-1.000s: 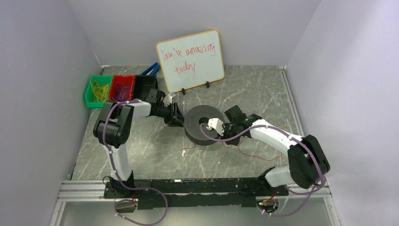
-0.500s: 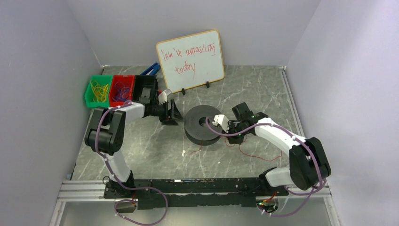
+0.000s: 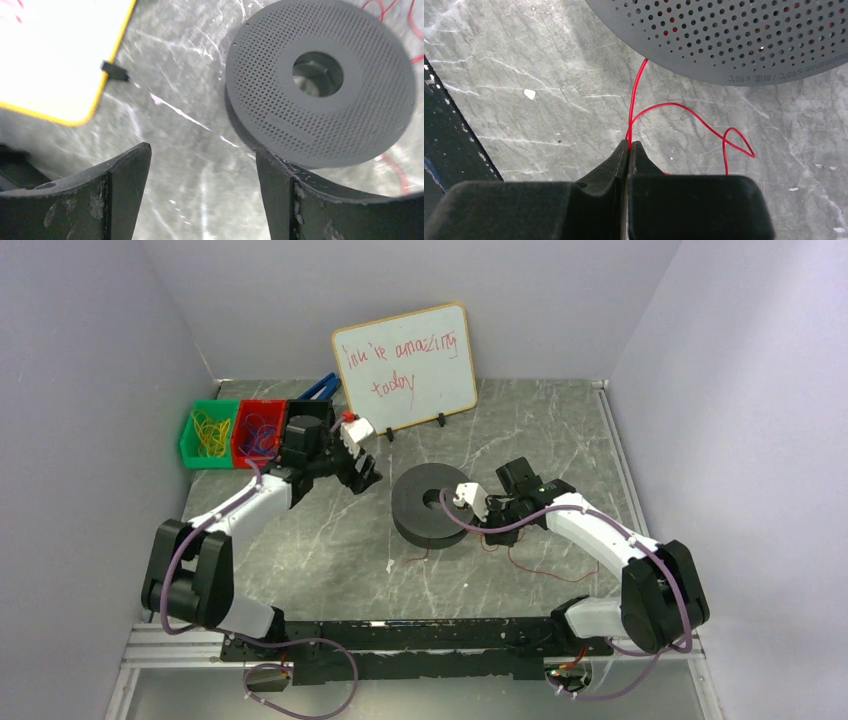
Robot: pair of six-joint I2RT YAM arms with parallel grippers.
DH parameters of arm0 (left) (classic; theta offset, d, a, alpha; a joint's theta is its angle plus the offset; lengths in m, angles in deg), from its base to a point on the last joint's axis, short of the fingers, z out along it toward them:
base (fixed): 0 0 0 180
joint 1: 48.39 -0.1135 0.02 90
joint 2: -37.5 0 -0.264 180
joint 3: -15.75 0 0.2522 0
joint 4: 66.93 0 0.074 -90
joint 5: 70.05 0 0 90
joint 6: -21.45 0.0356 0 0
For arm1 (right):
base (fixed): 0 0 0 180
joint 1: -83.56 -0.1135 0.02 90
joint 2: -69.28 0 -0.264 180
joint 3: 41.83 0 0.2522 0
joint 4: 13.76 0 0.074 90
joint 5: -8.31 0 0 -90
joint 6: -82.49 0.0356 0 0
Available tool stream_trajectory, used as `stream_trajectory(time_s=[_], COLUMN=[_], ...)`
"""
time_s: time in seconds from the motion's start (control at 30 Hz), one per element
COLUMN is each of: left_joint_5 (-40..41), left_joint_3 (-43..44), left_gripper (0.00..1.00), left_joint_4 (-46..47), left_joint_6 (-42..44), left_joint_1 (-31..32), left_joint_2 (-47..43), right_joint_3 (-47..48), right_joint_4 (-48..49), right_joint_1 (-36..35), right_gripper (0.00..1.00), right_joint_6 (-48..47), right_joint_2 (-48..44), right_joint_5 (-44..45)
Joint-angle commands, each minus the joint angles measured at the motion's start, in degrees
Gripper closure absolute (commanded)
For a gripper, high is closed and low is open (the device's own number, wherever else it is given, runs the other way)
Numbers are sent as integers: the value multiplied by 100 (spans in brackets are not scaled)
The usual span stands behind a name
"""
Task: Wrap the cables
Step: Pick up the cable reel from the center of the board.
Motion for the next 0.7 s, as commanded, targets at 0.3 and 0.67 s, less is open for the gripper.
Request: stream_trajectory(time_s=[0.3, 0.67], left_joint_5=[321, 1199], left_joint_3=[-1821, -2490], left_gripper=[19, 23], left_joint_4=[1928, 3830], left_joint_6=[4590, 5096], left_joint_1=[1118, 2162], left_joint_2=[-359, 78], right_joint_3=[75, 111], right_joint_4=[-34, -74], right_joint_1=[106, 234], right_gripper=[100, 100], right_joint_6=[-80, -104], right_joint_2=[-139, -153], right_joint_5=[-408, -560])
